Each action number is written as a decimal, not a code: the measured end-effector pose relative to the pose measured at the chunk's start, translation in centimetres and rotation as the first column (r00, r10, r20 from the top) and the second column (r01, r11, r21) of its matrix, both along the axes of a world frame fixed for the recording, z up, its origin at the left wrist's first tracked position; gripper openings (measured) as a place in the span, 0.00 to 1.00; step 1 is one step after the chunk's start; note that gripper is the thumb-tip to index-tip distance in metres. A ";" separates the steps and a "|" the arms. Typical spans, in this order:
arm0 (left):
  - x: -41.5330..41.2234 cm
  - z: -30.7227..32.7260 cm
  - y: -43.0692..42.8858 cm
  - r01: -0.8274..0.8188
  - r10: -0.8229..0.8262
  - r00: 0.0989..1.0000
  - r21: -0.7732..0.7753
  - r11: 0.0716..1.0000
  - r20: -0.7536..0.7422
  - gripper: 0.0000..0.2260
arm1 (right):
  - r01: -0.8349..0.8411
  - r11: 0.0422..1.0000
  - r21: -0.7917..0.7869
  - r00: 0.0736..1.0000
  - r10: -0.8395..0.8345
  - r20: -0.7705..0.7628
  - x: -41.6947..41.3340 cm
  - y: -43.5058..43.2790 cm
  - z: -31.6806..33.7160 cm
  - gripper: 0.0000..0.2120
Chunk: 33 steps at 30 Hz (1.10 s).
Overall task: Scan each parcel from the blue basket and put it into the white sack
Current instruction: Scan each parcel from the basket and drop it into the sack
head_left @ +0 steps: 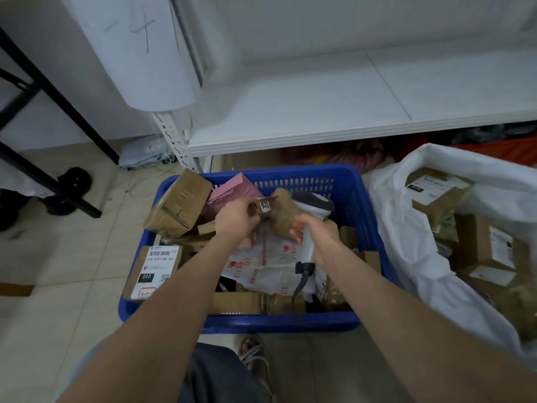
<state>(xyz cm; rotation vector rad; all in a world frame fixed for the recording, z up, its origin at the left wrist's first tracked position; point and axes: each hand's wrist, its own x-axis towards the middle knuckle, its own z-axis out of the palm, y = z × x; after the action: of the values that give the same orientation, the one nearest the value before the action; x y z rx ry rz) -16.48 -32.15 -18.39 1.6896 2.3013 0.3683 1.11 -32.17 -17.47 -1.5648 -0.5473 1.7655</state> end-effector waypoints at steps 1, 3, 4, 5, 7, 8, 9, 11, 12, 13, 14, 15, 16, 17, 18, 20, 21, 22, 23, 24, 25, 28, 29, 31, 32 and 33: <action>0.1 1.3 -0.2 -0.027 0.021 0.997 0.076 0.997 0.079 0.14 | 0.018 1.000 0.002 1.000 -0.018 -0.021 0.7 -0.5 0.8 0.13; 0.5 4.3 -0.8 -0.154 0.089 0.952 0.208 0.966 0.292 0.12 | 0.051 0.999 0.014 0.997 -0.050 -0.061 2.1 -1.6 2.3 0.15; 0.9 5.8 -1.2 -0.240 0.130 0.900 0.226 0.944 0.416 0.11 | 0.063 0.998 0.028 0.995 -0.060 -0.078 2.8 -2.1 3.1 0.15; 1.1 7.0 -1.6 -0.319 0.168 0.830 0.206 0.925 0.532 0.11 | 0.072 0.996 0.044 0.993 -0.067 -0.093 3.6 -2.8 3.8 0.16; 1.9 9.0 -3.1 -0.405 0.192 0.650 0.121 0.906 0.735 0.11 | 0.080 0.994 0.076 0.990 -0.070 -0.124 4.9 -4.3 5.2 0.16; 2.3 9.6 -4.0 -0.413 0.180 0.559 0.083 0.907 0.809 0.10 | 0.086 0.992 0.088 0.987 -0.073 -0.141 5.5 -5.0 5.8 0.15; 2.5 10.0 -4.9 -0.407 0.159 0.477 0.056 0.912 0.864 0.09 | 0.095 0.991 0.097 0.984 -0.079 -0.157 6.2 -5.7 6.3 0.15; 2.8 10.5 -6.4 -0.369 0.102 0.309 0.020 0.929 0.945 0.06 | 0.126 0.987 0.102 0.974 -0.104 -0.199 7.3 -6.9 7.1 0.15; 3.0 10.7 -7.1 -0.332 0.074 0.237 0.010 0.943 0.969 0.07 | 0.138 0.986 0.098 0.969 -0.114 -0.219 7.9 -7.4 7.3 0.15; 3.3 10.8 -7.6 -0.280 0.048 0.208 0.012 0.960 0.977 0.10 | 0.141 0.986 0.093 0.966 -0.116 -0.231 8.3 -7.9 7.6 0.16; 3.7 10.9 -8.3 -0.209 0.011 0.236 0.039 0.977 0.972 0.13 | 0.137 0.987 0.088 0.965 -0.113 -0.237 8.7 -8.2 7.8 0.16; 4.2 11.0 -8.9 -0.122 -0.040 0.323 0.084 0.989 0.945 0.15 | 0.127 0.988 0.086 0.965 -0.103 -0.241 9.0 -8.6 8.0 0.17; 4.9 11.0 -9.5 -0.027 -0.106 0.422 0.130 0.991 0.900 0.17 | 0.112 0.990 0.087 0.965 -0.087 -0.247 9.2 -8.9 8.2 0.17; 5.6 10.9 -10.0 0.057 -0.178 0.500 0.173 0.983 0.848 0.18 | 0.098 0.991 0.088 0.965 -0.073 -0.254 9.5 -9.1 8.4 0.17; 6.2 10.7 -10.5 0.114 -0.232 0.547 0.204 0.972 0.805 0.20 | 0.085 0.992 0.091 0.964 -0.058 -0.260 9.7 -9.3 8.6 0.16; 6.9 10.1 -10.9 0.146 -0.275 0.586 0.235 0.961 0.762 0.21 | 0.068 0.993 0.096 0.967 -0.042 -0.252 10.0 -9.9 8.9 0.13; 7.0 9.8 -11.0 0.150 -0.271 0.585 0.227 0.962 0.764 0.21 | 0.067 0.993 0.102 0.969 -0.041 -0.242 10.2 -10.1 9.0 0.12; 7.2 9.7 -11.3 0.159 -0.262 0.567 0.209 0.965 0.781 0.21 | 0.075 0.991 0.110 0.971 -0.047 -0.235 10.2 -10.3 8.9 0.12; 7.4 9.6 -11.4 0.170 -0.250 0.546 0.186 0.968 0.800 0.21 | 0.089 0.988 0.122 0.971 -0.059 -0.231 10.3 -10.5 8.8 0.12; 7.6 9.5 -11.5 0.183 -0.241 0.529 0.168 0.969 0.813 0.21 | 0.103 0.985 0.137 0.973 -0.071 -0.220 10.3 -10.6 8.7 0.13; 7.8 9.6 -11.6 0.186 -0.233 0.516 0.158 0.970 0.824 0.21 | 0.110 0.982 0.151 0.977 -0.079 -0.198 10.4 -10.7 8.6 0.13; 7.9 10.3 -11.7 -0.040 -0.087 0.445 0.117 0.992 0.891 0.17 | 0.097 0.979 0.178 0.993 -0.082 -0.089 10.9 -10.6 8.0 0.11; 7.4 10.3 -11.5 -0.150 -0.029 0.416 0.100 0.984 0.909 0.17 | 0.078 0.979 0.190 0.997 -0.072 -0.041 11.1 -10.5 7.9 0.10; 6.5 10.3 -11.1 -0.278 0.092 0.374 0.017 0.960 0.923 0.19 | 0.026 0.976 0.218 0.998 -0.038 0.053 11.3 -10.5 7.8 0.08; 6.1 10.1 -10.9 -0.292 0.148 0.366 -0.038 0.956 0.919 0.20 | 0.010 0.973 0.232 0.996 -0.030 0.081 11.3 -10.5 7.8 0.08; 5.7 9.8 -10.7 -0.294 0.197 0.368 -0.087 0.952 0.909 0.20 | -0.001 0.969 0.247 0.995 -0.023 0.093 11.3 -10.6 7.9 0.08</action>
<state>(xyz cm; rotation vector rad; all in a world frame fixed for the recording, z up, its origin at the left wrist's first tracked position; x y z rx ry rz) -10.80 -42.88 -8.56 0.7271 1.6112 1.1527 12.44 -42.72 -9.54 -1.4782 -0.7724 1.5536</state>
